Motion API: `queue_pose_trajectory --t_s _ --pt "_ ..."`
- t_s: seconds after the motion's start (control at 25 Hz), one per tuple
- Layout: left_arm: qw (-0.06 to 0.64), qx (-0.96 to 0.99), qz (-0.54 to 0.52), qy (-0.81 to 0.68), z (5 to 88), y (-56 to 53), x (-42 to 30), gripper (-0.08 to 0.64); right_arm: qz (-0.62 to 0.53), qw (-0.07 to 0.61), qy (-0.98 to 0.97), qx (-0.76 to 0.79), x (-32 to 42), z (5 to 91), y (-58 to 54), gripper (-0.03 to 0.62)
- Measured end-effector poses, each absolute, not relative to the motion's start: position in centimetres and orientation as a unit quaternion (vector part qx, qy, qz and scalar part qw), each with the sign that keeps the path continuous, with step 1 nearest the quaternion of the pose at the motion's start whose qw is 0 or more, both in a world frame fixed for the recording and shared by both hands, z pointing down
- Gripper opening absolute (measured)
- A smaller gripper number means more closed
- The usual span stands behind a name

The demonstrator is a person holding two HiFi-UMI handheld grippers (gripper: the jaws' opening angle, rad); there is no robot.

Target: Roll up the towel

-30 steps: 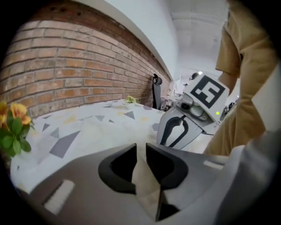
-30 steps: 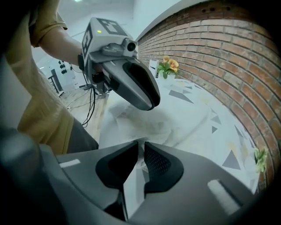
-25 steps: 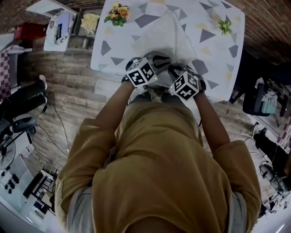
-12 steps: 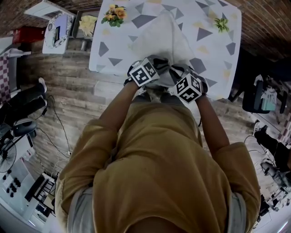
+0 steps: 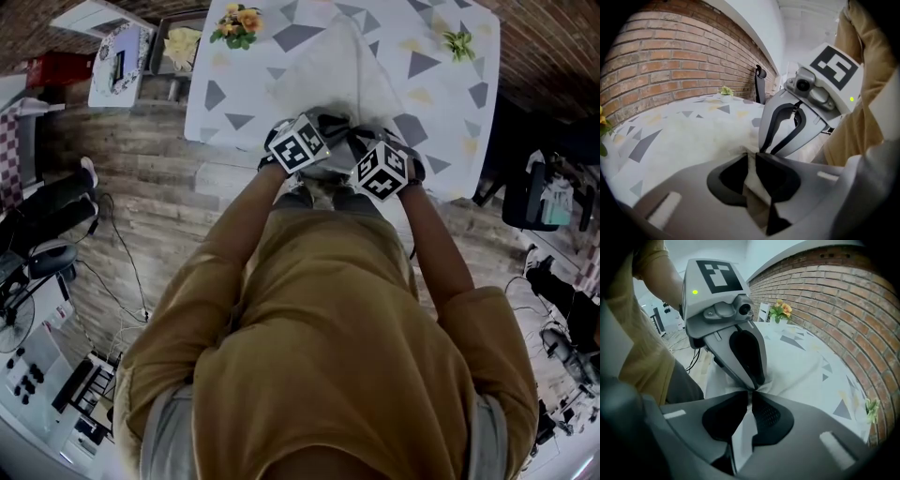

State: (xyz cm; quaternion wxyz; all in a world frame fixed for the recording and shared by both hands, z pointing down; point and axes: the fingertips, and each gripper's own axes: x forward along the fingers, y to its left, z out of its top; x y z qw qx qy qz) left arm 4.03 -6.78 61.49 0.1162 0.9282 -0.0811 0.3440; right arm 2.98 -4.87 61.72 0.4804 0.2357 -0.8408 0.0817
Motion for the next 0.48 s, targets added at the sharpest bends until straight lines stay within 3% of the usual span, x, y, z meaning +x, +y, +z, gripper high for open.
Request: queue_pose_trajectory --t_s 0.28,0.48 --pt "0.113 0.946 0.267 -0.147 58.8 -7.5 1.6 0.081 0.079 0.475 -0.843 0.240 3.1 61.4 -4.7 0.034" --pt "0.069 0.950 0.264 -0.151 57.0 -6.1 0.0 0.083 0.055 0.463 -0.848 0.251 4.0 59.9 -4.8 0.035"
